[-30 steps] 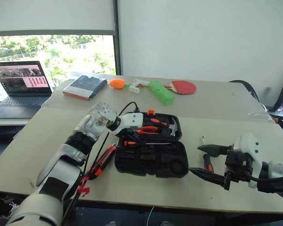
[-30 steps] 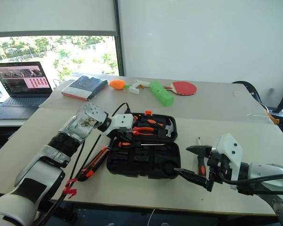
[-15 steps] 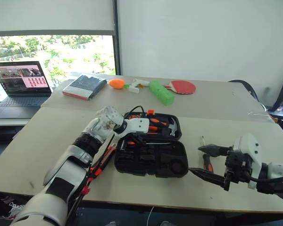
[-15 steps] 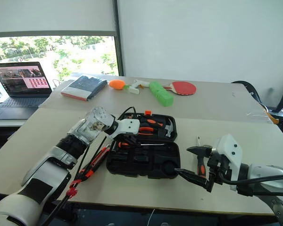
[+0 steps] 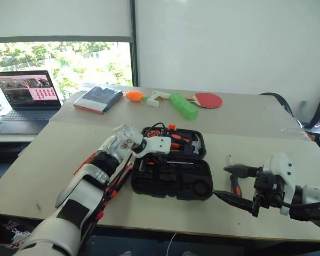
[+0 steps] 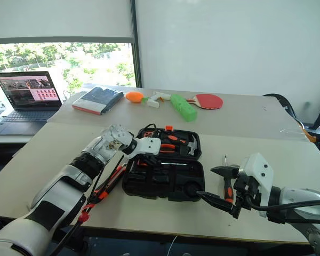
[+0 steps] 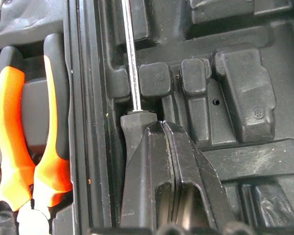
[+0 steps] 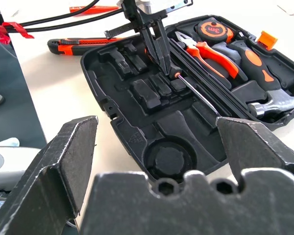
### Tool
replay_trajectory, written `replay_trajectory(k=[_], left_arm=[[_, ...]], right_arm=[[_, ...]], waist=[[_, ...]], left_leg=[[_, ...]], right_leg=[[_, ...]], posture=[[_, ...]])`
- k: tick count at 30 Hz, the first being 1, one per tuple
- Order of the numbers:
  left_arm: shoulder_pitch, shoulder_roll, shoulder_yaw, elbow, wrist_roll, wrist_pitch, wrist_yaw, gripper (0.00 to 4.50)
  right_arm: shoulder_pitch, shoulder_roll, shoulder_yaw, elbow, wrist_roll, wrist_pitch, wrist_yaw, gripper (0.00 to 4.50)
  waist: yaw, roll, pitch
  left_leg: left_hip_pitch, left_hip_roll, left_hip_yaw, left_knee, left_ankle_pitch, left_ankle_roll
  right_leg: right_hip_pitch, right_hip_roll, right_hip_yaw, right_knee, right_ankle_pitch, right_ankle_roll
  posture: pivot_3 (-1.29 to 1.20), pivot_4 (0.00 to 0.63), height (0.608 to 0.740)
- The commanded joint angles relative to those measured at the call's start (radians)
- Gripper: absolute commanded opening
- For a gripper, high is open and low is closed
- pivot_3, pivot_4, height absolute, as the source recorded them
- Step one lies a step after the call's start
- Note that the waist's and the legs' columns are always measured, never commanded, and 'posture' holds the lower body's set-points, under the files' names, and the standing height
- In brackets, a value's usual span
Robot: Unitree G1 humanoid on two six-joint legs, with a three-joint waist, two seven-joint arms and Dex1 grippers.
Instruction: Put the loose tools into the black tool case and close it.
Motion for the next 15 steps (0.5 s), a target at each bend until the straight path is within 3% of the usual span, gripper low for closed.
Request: replay_trajectory(k=[1, 7, 10, 15], left_arm=[[-0.03, -0.003, 0.006, 0.063, 0.027, 0.014, 0.037, 0.05], [-0.047, 0.05, 0.105, -0.091, -0.141, 0.204, -0.207, 0.05], [-0.059, 0.059, 0.116, -0.113, -0.146, 0.236, -0.2, 0.05], [-0.066, 0.032, 0.082, -0.031, -0.078, 0.131, -0.096, 0.05]], right_arm=[[-0.003, 0.005, -0.024, -0.024, 0.01, -0.011, -0.008, 4.5], [0.011, 0.007, -0.027, -0.021, 0.004, -0.017, -0.003, 4.5], [0.004, 0.008, -0.019, -0.011, -0.002, -0.022, -0.004, 4.5], [-0.014, 0.012, -0.003, -0.002, -0.008, -0.025, -0.008, 4.5]], waist=[[-0.001, 0.0, 0.0], [-0.012, 0.0, 0.0], [-0.013, 0.001, 0.0], [-0.005, 0.0, 0.0]], left_leg=[[0.0, 0.0, 0.0, 0.0, 0.001, 0.001], [-0.004, 0.0, -0.001, -0.001, 0.002, 0.003], [-0.005, -0.001, -0.001, -0.003, 0.001, 0.003], [-0.006, -0.001, -0.001, -0.003, 0.0, 0.005]], right_leg=[[0.001, 0.0, 0.0, 0.0, 0.0, 0.0], [-0.003, 0.001, 0.002, 0.0, 0.0, 0.0], [-0.005, 0.001, 0.001, 0.0, -0.002, 0.001], [-0.005, 0.0, 0.001, -0.001, -0.003, 0.002]], posture=[[0.0, 0.15, 0.736], [0.0, 0.15, 0.736], [0.0, 0.15, 0.736], [0.0, 0.15, 0.736]])
